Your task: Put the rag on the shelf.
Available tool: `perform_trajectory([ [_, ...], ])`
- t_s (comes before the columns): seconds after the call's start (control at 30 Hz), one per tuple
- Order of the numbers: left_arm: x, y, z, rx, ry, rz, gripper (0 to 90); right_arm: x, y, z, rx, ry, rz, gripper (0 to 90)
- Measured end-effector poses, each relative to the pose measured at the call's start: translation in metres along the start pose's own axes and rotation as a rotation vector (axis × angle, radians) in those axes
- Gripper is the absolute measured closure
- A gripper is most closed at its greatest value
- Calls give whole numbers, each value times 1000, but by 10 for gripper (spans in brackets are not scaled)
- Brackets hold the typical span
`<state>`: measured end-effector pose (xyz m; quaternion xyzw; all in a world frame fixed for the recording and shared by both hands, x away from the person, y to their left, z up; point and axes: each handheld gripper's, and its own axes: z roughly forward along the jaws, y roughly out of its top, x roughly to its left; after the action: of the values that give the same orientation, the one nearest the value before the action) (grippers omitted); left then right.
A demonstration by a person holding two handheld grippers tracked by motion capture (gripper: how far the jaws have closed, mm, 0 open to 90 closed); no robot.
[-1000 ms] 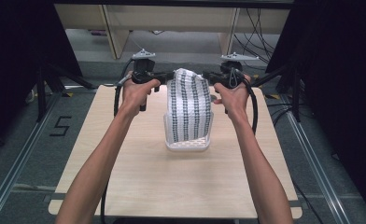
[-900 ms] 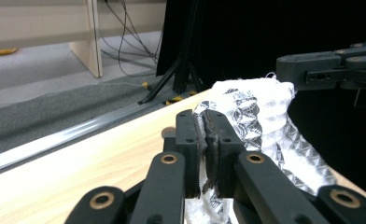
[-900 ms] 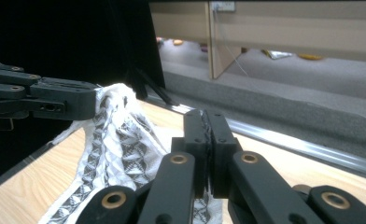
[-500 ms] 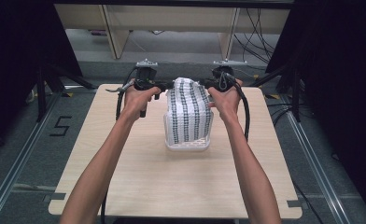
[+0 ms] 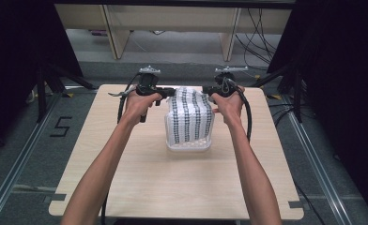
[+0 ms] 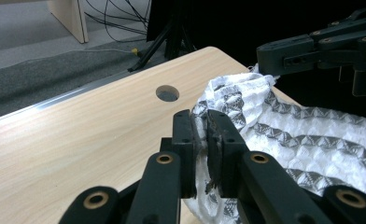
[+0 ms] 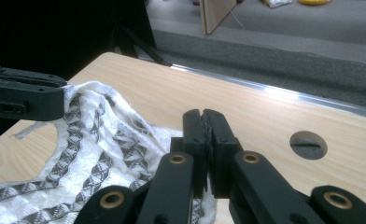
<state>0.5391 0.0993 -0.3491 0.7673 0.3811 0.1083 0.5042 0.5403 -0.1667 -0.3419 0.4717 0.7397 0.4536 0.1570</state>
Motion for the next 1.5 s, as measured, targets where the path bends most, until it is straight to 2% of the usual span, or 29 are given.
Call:
perform_trajectory([
  [0.1,0,-4,4,20,-5,3,802,-1,-4,2,22,1,5,884],
  [0.13,0,-6,5,29,-2,8,797,-3,-5,4,25,-4,-6,883],
  [0.17,1,-8,6,47,-4,21,791,-3,-7,5,34,-1,3,882],
  [0.23,1,-11,9,53,-5,15,782,-5,-11,7,51,1,10,879],
  [0.27,1,-12,10,54,-6,8,776,-5,-12,8,57,-8,-4,876],
  [0.33,3,-14,11,63,-8,2,748,-6,-14,9,66,0,15,866],
  [0.4,3,-15,12,81,-19,-12,656,-7,-15,10,74,-7,17,827],
  [0.43,3,-16,12,90,-23,-15,614,-7,-16,10,88,-11,48,787],
  [0.5,4,-17,12,89,-16,-23,553,-7,-16,10,107,-22,57,757],
  [0.53,4,-17,12,86,-9,-38,519,-8,-16,11,87,-17,41,738],
  [0.57,5,-17,11,82,-1,-51,480,-7,-16,10,85,-22,55,721],
  [0.6,5,-17,11,83,5,-62,453,-8,-16,9,84,-27,42,710],
  [0.63,7,-16,9,91,8,-53,444,-6,-15,9,90,-26,74,702],
  [0.7,7,-17,8,77,13,-68,433,-8,-15,8,61,-16,49,692],
  [0.77,7,-17,6,69,13,-77,419,-9,-14,6,56,-15,24,677],
  [0.83,8,-17,2,70,16,-72,407,-9,-13,4,50,-8,25,668],
  [0.87,8,-17,2,56,20,-87,398,-9,-13,3,51,-7,25,658],
  [1.0,11,-16,-5,47,33,-90,389,-9,-13,-1,45,-2,40,615],
  [1.1,13,-16,-10,45,49,-90,362,-9,-12,-5,41,-20,44,533],
  [1.13,13,-16,-13,43,53,-86,358,-10,-11,-6,44,-25,30,513],
  [1.17,13,-16,-14,43,54,-87,356,-9,-11,-8,45,-33,44,497],
  [1.23,14,-16,-19,46,55,-78,348,-10,-11,-11,28,-23,31,470],
  [1.3,13,-17,-23,32,49,-84,339,-8,-11,-16,29,-27,50,448],
  [1.33,14,-17,-25,30,49,-84,333,-10,-11,-17,25,-31,12,445],
  [1.4,14,-18,-29,26,50,-84,322,-9,-10,-22,27,-22,13,432],
  [1.43,14,-18,-31,34,53,-70,321,-8,-10,-24,32,-20,25,424],
  [1.5,12,-19,-34,21,54,-74,320,-9,-9,-28,26,-23,5,412],
])
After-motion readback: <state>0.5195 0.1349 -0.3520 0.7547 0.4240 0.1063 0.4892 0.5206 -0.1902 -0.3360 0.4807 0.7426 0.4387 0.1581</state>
